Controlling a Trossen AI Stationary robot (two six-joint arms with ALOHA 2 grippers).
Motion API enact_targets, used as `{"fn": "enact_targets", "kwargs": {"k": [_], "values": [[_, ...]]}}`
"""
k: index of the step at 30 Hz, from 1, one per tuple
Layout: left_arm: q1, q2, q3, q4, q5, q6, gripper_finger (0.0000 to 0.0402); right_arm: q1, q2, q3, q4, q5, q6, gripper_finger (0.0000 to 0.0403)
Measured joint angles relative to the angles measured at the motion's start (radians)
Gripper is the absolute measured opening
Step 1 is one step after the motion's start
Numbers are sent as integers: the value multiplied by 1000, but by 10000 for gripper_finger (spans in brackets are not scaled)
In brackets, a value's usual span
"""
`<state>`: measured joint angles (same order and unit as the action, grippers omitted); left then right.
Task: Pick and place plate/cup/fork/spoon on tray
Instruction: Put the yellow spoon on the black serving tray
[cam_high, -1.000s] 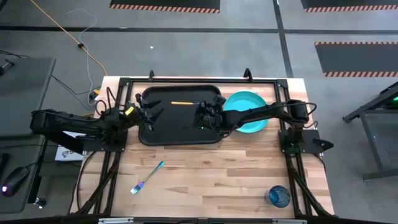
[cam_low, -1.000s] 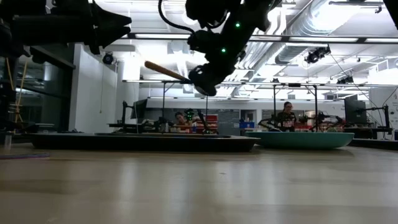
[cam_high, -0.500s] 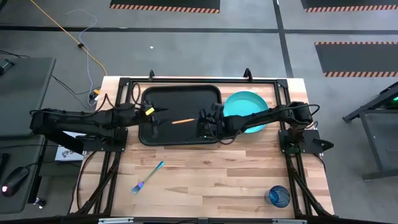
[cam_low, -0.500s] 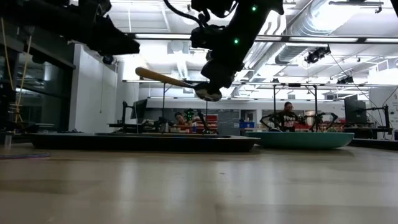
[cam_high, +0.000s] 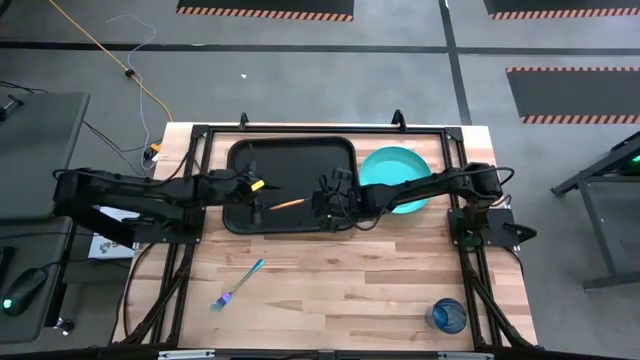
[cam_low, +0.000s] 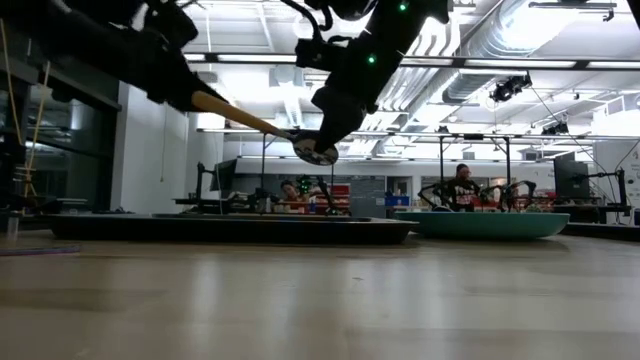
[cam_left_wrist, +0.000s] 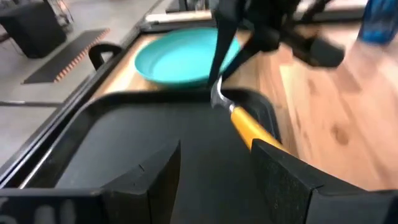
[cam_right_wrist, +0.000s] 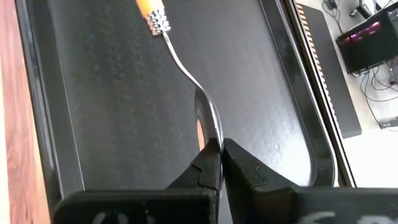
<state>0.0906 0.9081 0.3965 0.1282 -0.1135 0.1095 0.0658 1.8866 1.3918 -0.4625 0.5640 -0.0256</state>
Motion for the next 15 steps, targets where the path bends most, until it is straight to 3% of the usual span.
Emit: {"fn": "enact_targets", "kwargs": {"k": [10, 15], "values": [[1, 139, 55, -63, 46, 7, 188, 0, 0, 0, -16, 3, -9, 0], [0, 122, 101, -182, -12, 5, 188, 1, 0, 0, -38, 11, 0, 0]]}}
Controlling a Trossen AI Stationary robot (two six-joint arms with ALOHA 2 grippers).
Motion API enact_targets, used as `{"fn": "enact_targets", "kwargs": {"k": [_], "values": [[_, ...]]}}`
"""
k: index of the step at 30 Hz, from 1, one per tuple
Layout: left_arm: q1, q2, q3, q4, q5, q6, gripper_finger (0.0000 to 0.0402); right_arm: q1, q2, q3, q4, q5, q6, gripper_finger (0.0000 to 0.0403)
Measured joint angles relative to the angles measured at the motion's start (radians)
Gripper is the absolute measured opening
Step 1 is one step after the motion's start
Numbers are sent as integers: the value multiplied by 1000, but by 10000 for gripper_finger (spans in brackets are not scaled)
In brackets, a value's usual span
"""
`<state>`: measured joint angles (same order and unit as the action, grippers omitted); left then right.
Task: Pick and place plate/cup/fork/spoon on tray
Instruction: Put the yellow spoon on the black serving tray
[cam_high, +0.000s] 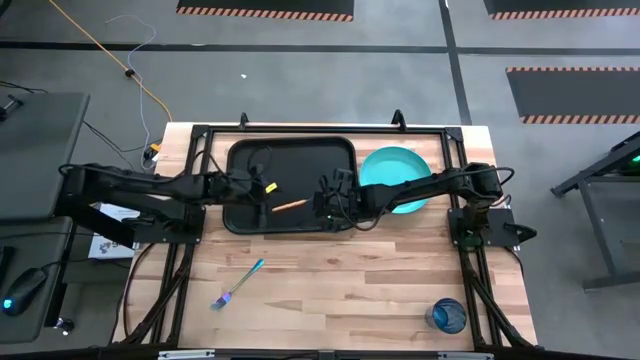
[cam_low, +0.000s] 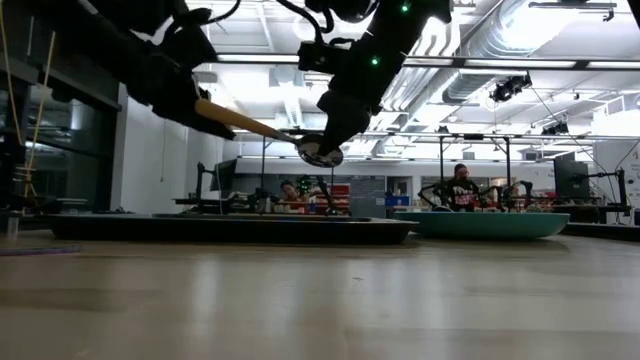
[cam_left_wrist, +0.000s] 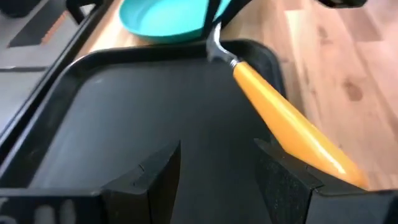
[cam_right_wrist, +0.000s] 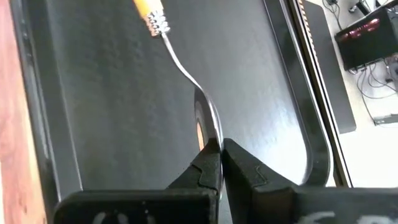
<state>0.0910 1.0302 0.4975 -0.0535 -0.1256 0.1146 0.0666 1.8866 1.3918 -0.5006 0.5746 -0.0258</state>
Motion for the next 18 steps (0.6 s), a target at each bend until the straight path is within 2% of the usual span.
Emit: {"fn": "enact_targets", "kwargs": {"k": [3, 6, 12, 18], "values": [[0, -36, 32, -95, -36, -28, 188, 0, 0, 0, -22, 16, 4, 0], [0, -80, 39, -120, -40, -72, 188, 0, 0, 0, -48, 20, 31, 0], [-1, -147, 39, -99, -40, -166, 188, -12, 0, 0, -96, 19, 94, 0], [-34, -121, 40, -11, -7, -184, 188, -17, 0, 0, -86, 16, 97, 0]]}}
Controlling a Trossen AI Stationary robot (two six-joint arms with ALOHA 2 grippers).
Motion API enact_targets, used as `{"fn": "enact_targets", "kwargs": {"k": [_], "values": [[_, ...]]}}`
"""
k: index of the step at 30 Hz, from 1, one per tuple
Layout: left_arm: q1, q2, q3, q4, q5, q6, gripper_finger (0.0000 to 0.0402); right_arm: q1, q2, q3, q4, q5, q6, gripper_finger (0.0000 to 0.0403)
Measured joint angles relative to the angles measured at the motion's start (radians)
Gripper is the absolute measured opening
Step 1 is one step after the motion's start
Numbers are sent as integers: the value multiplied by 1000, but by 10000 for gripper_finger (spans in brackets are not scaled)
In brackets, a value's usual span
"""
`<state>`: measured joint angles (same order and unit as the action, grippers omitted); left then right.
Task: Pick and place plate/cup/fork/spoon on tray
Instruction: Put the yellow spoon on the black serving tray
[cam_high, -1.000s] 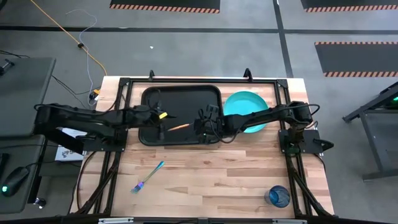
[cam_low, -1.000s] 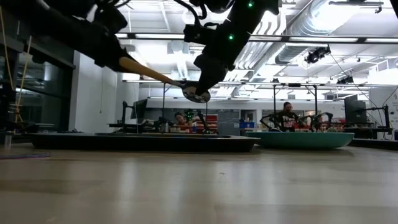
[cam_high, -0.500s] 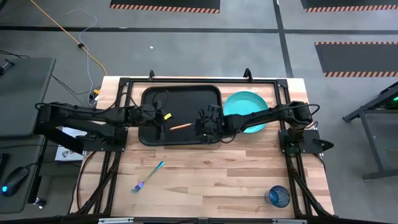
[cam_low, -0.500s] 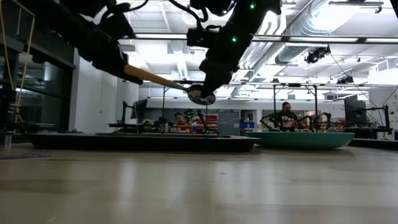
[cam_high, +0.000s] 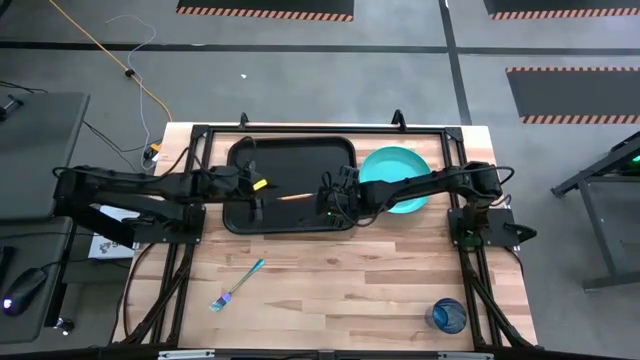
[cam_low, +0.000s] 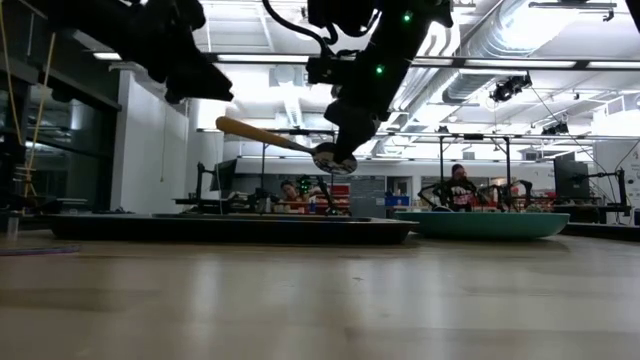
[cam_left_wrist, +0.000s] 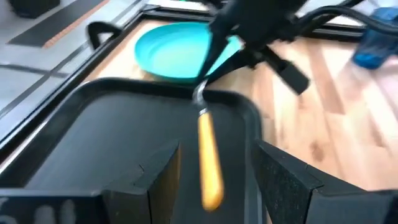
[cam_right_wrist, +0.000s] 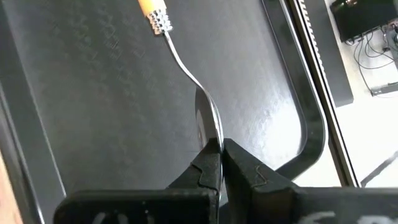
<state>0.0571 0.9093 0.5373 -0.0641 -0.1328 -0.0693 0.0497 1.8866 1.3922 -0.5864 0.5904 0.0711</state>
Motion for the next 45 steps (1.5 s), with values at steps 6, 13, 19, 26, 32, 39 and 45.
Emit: {"fn": "enact_targets", "kwargs": {"k": [6, 13, 19, 26, 32, 39, 45], "values": [[-44, 111, 0, 119, 0, 19, 188, 0, 0, 0, 9, -2, 0, 0], [-32, 231, 0, 202, -7, 28, 188, 0, 0, 0, 15, -5, -9, 0], [-11, 268, 0, 206, -8, 29, 188, 0, 0, 0, 17, -5, -25, 0], [-9, 278, 0, 183, -8, 45, 188, 2, 0, 0, 29, -4, -35, 0], [-9, 278, 0, 150, -8, 46, 188, 2, 0, 0, 33, 3, -40, 0], [-9, 278, 0, 127, -3, 30, 188, 3, 0, 0, 84, 3, -77, 0], [-9, 278, 0, 121, 32, 28, 188, 4, 0, 0, 88, 3, -79, 0]]}}
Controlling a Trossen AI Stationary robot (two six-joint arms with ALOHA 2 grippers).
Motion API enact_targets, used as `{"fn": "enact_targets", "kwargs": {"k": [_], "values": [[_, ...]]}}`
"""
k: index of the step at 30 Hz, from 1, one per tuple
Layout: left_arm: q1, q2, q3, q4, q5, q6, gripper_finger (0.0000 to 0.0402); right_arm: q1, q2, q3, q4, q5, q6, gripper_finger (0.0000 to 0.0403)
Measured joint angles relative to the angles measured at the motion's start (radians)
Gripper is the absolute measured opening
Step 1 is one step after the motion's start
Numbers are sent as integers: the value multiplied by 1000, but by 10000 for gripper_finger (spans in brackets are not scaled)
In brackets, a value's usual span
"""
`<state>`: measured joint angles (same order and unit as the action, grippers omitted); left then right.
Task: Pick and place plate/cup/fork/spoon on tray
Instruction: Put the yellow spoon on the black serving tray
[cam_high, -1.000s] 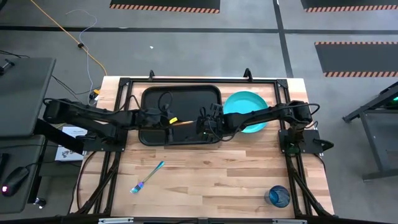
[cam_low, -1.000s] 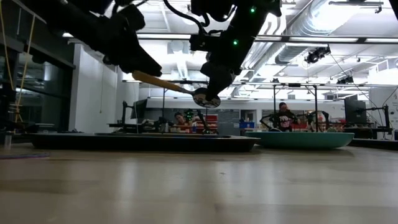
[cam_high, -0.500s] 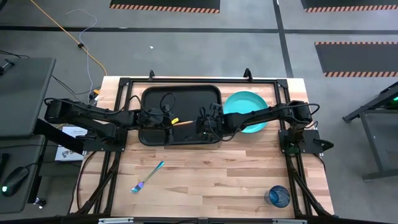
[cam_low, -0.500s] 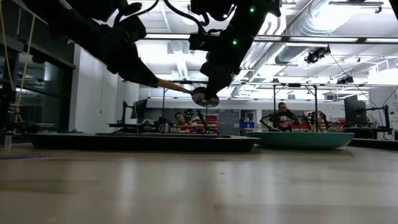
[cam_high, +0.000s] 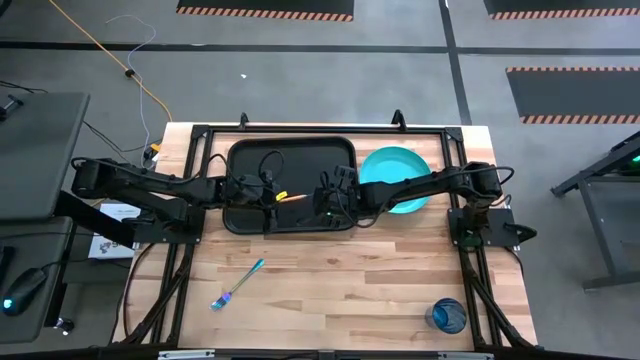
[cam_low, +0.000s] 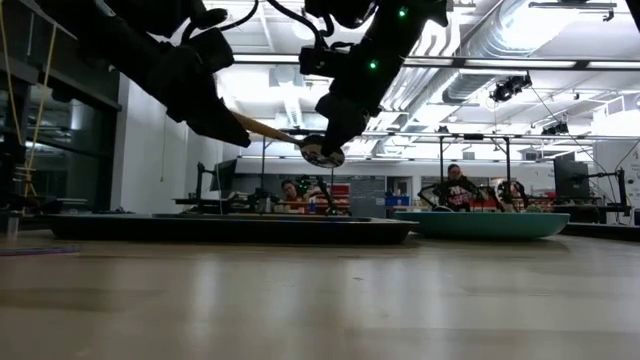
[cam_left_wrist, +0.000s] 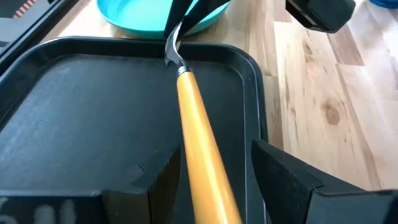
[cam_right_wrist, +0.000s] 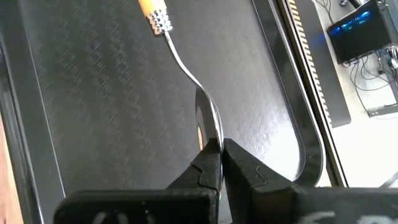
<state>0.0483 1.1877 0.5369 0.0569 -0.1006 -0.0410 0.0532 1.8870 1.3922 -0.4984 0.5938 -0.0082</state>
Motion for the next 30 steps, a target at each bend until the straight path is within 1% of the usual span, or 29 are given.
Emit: {"fn": "enact_targets", "kwargs": {"k": [3, 8, 16, 23, 26, 30], "values": [[0, 0, 0, 0, 8, 0, 188, 0, 0, 0, 0, -7, 0, 0], [0, -8, 9, -5, 9, 0, 188, 0, 0, 0, -8, -68, 3, 0], [-17, -30, 27, 9, 12, 1, 188, -1, 0, 0, -56, -115, 57, 0], [-44, -32, 27, 129, 11, 31, 188, -3, 0, 0, -56, -136, 61, 0], [-45, -32, 27, 138, -27, 38, 188, -3, 0, 0, -56, -142, 61, 0], [-41, -22, -36, 261, -66, 76, 173, -3, 0, 0, -50, -161, 57, 0]]}}
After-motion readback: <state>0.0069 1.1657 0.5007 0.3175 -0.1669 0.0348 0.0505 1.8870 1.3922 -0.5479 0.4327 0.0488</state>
